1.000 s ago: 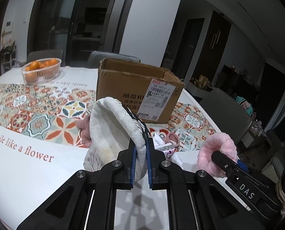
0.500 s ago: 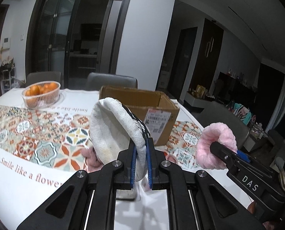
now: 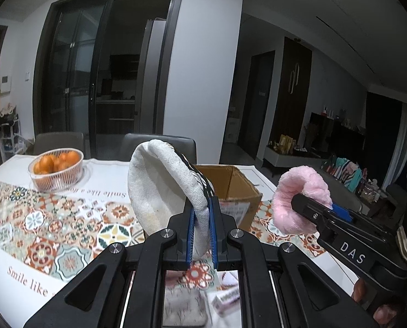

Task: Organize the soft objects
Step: 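Lift the oven mitt and pink fluffy item and carry both over the cardboard box, then open both tools to drop the mitt and pink item into the box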

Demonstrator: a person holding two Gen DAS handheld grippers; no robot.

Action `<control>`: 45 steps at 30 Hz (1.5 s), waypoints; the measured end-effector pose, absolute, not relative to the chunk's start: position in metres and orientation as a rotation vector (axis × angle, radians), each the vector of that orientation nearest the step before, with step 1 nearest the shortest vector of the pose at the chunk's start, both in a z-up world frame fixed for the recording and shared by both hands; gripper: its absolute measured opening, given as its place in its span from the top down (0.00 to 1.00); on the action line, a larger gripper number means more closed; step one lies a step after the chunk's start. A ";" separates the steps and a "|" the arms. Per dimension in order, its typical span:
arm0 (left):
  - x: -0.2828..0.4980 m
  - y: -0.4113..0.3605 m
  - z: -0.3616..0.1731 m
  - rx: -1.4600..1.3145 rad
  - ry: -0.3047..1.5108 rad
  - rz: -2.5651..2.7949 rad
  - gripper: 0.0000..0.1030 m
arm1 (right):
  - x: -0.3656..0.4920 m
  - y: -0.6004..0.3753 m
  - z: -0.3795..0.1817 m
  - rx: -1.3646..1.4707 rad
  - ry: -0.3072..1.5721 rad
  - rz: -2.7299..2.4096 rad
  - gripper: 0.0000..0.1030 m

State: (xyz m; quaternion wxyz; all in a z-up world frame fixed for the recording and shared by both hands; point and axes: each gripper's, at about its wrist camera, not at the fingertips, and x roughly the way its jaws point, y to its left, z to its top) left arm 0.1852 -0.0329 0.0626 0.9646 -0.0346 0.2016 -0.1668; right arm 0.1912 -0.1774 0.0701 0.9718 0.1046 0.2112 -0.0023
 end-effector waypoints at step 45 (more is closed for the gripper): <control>0.362 -0.073 -0.004 0.077 0.617 -0.364 0.84 | 0.389 -0.194 0.025 0.147 0.635 0.058 0.58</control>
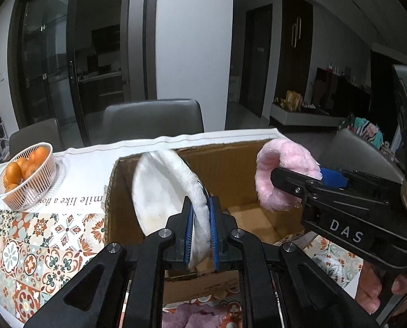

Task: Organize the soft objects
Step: 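Open both tools to drop the mitt and pink item into the box, then move both tools back toward the remaining items beside the box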

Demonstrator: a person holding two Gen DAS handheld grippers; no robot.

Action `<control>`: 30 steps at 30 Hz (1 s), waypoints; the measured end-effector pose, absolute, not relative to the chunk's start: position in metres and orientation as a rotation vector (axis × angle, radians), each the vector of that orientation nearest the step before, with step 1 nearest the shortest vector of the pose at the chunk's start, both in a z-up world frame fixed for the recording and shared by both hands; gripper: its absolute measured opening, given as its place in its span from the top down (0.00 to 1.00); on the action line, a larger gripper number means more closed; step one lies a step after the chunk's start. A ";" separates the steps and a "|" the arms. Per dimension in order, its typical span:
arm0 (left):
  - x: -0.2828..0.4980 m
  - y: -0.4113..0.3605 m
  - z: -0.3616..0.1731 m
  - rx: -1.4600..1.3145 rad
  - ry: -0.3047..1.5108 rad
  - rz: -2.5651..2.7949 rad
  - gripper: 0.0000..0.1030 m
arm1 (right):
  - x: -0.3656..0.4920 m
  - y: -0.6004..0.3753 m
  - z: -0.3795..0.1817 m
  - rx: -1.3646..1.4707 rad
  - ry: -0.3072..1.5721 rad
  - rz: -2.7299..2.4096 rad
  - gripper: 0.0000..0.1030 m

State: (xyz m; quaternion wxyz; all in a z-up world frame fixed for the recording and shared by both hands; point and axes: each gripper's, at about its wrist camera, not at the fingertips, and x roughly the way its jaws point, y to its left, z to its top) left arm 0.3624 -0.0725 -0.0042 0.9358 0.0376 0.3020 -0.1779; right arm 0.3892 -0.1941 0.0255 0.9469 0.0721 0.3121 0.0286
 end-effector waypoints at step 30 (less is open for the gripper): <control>0.266 -0.036 0.050 0.105 0.437 -0.231 0.28 | 0.287 -0.179 0.080 0.093 0.490 -0.010 0.26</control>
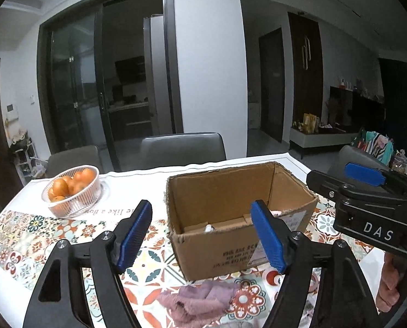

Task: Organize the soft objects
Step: 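Move both tools back toward the remaining items beside the box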

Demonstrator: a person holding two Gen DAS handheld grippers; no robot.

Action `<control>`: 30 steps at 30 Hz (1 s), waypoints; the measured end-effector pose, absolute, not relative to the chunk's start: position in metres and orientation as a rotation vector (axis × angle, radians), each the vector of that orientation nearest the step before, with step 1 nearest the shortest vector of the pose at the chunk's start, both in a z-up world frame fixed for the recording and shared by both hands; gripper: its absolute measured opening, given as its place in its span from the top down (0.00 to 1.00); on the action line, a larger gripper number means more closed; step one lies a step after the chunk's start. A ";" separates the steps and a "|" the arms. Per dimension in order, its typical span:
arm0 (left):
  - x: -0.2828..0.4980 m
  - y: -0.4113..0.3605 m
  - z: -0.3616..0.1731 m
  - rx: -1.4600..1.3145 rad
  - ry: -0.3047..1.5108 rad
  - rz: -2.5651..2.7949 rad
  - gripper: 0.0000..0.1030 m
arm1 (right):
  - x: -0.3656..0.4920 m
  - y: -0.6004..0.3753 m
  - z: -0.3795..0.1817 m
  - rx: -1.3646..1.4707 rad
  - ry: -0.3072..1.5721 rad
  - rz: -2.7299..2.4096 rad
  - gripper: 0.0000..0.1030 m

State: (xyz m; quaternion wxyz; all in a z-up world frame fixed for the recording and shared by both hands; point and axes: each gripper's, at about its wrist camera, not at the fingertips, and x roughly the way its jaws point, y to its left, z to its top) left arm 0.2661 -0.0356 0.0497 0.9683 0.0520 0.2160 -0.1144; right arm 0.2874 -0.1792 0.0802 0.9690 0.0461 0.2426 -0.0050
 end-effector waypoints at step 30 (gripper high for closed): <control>0.173 0.005 0.013 0.127 0.498 -0.191 0.27 | 0.199 -0.144 0.045 0.057 0.530 0.005 0.10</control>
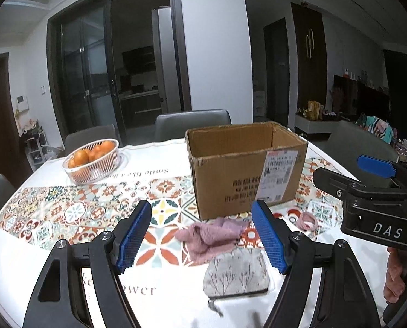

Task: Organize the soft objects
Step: 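Move both tools back toward the remaining items beside the box, then grasp the floral pouch with the left tool while the right tool grasps the pink boxed item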

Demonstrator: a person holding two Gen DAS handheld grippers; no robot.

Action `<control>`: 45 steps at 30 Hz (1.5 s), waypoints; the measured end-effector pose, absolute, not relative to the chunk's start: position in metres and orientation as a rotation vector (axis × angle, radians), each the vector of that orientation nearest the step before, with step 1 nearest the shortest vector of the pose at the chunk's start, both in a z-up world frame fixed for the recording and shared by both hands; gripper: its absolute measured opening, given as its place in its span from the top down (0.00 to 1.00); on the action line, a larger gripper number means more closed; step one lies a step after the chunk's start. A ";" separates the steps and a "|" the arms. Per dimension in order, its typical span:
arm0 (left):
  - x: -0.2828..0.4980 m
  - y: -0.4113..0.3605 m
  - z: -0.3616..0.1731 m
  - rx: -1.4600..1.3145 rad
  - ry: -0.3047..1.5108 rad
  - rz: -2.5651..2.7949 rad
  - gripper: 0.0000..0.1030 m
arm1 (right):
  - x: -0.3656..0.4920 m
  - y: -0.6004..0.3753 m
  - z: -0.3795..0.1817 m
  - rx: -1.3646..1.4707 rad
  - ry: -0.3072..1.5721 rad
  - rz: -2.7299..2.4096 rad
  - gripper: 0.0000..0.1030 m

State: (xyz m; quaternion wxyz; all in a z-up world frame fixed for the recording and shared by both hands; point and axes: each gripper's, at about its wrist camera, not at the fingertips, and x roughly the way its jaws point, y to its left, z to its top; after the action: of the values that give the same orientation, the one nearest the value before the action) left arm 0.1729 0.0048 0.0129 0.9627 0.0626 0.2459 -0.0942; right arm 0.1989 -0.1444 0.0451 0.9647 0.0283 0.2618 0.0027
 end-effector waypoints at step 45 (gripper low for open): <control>0.214 0.003 -0.106 0.104 0.751 -0.293 0.38 | 0.227 -0.138 -0.076 0.010 0.840 -0.020 0.10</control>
State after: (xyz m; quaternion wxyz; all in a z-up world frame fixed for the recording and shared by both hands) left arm 0.2141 0.0031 -0.1060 0.9186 0.0506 0.3651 -0.1427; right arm 0.2266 -0.1379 -0.0760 0.9131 0.0047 0.4076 -0.0097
